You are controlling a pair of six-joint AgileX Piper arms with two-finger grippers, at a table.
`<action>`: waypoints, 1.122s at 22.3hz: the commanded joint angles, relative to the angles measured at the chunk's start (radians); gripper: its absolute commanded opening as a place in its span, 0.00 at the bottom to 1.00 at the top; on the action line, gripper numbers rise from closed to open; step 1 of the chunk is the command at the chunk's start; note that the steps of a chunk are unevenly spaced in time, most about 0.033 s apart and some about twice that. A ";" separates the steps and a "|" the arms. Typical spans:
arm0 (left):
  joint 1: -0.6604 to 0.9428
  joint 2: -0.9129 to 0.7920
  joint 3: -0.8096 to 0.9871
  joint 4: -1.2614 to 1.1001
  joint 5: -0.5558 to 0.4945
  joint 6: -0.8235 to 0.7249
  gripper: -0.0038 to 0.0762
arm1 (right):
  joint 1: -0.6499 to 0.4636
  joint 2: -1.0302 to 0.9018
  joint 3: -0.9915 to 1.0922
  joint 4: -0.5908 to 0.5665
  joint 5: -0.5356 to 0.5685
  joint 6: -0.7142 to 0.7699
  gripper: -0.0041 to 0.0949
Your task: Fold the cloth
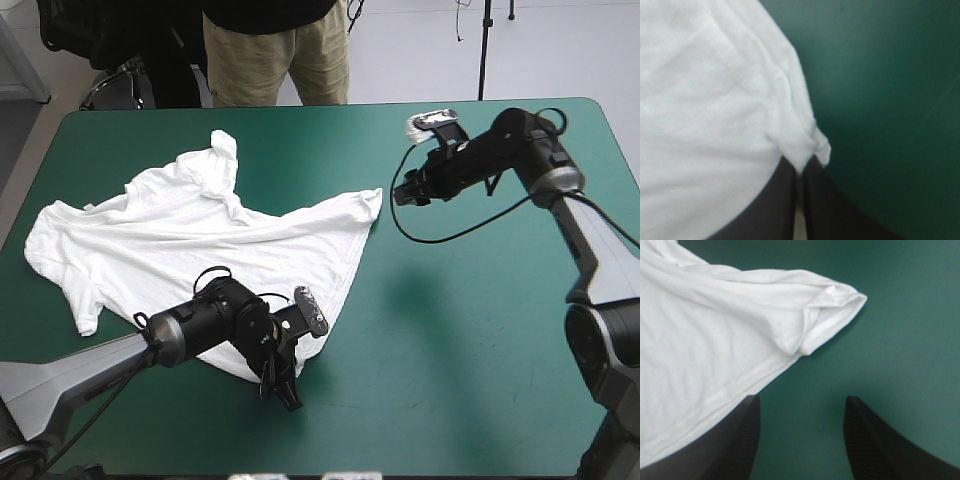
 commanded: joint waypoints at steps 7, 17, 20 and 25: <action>-0.019 0.026 0.027 -0.157 0.101 -0.057 0.03 | 0.044 0.294 -0.438 -0.084 0.021 0.089 0.67; -0.019 0.026 0.027 -0.157 0.079 -0.060 0.03 | 0.105 0.462 -0.518 -0.057 0.055 0.081 0.59; -0.019 0.026 0.027 -0.157 0.079 -0.062 0.03 | 0.133 0.469 -0.518 -0.085 0.081 0.081 0.44; -0.019 0.026 0.027 -0.157 0.072 -0.064 0.03 | 0.129 0.469 -0.518 -0.110 0.147 0.079 0.03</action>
